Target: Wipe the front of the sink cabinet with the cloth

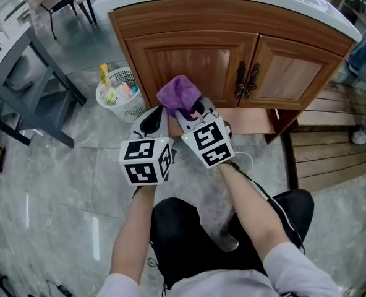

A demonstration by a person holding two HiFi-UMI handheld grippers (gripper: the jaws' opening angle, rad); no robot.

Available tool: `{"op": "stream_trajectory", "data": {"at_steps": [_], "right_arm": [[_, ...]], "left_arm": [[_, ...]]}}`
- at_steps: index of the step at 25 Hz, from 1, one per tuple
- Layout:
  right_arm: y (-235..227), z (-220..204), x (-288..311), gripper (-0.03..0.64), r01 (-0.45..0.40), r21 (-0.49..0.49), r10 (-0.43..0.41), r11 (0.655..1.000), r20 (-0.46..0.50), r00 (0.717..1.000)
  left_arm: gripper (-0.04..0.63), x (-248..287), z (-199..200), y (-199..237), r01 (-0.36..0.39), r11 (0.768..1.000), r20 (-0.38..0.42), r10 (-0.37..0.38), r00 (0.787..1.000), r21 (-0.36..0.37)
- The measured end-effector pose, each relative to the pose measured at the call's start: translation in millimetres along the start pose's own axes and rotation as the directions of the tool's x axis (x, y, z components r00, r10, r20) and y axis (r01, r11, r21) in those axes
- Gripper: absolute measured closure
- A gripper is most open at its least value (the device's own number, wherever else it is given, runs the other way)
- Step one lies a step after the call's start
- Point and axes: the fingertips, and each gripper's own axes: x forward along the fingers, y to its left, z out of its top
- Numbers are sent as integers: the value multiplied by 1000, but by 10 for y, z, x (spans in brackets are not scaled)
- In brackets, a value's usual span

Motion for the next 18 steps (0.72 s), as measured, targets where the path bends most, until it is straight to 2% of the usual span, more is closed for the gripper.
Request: {"op": "stream_trajectory", "data": {"at_steps": [6, 18], "right_arm": [[-265, -111, -276, 545, 70, 36, -70, 997, -11, 998], [-778, -231, -906, 545, 151, 29, -149, 988, -55, 987]], "left_arm": [[591, 171, 80, -271, 55, 998, 6, -55, 998, 13], [591, 513, 209, -984, 184, 983, 16, -184, 983, 22]]}}
